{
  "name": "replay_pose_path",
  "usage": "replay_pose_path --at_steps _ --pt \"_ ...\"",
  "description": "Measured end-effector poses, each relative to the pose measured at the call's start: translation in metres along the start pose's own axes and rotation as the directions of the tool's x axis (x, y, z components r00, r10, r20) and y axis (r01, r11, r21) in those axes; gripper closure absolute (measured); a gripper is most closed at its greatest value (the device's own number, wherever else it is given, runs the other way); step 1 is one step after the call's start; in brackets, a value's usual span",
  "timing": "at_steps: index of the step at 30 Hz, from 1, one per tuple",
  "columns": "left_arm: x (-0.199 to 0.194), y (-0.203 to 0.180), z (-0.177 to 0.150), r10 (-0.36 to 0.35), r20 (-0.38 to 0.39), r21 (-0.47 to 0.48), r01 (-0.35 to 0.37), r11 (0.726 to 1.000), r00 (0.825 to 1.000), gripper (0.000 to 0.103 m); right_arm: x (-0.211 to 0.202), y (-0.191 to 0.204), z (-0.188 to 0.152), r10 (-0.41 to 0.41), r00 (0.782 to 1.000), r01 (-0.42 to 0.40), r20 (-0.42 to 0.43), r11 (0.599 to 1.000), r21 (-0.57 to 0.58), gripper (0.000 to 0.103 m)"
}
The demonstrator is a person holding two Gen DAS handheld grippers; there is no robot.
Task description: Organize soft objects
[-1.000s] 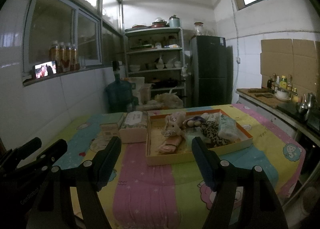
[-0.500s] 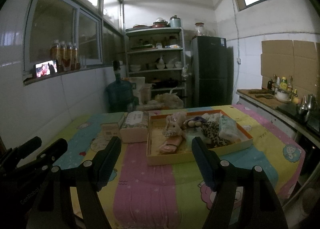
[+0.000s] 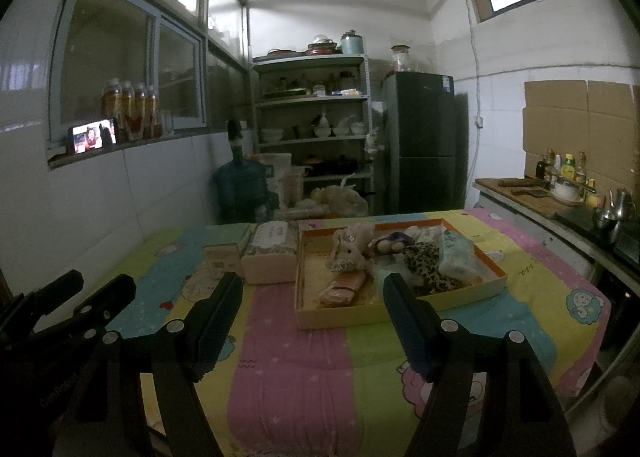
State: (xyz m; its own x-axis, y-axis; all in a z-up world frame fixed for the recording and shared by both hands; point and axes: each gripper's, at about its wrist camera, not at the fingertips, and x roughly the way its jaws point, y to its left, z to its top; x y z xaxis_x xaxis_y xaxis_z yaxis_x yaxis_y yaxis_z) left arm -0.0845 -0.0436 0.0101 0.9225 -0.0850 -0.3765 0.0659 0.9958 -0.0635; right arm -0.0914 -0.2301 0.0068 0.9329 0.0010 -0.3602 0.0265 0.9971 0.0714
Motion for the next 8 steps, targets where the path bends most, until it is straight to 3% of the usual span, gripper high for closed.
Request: replay_pose_path --at_steps 8 --pt "-0.0027 0.0039 0.0041 -0.004 0.013 -0.008 0.004 1.000 1.000 0.032 0.0001 0.0000 -0.0004 0.000 1.000 0.000 -0.001 1.000 -0.001 0.028"
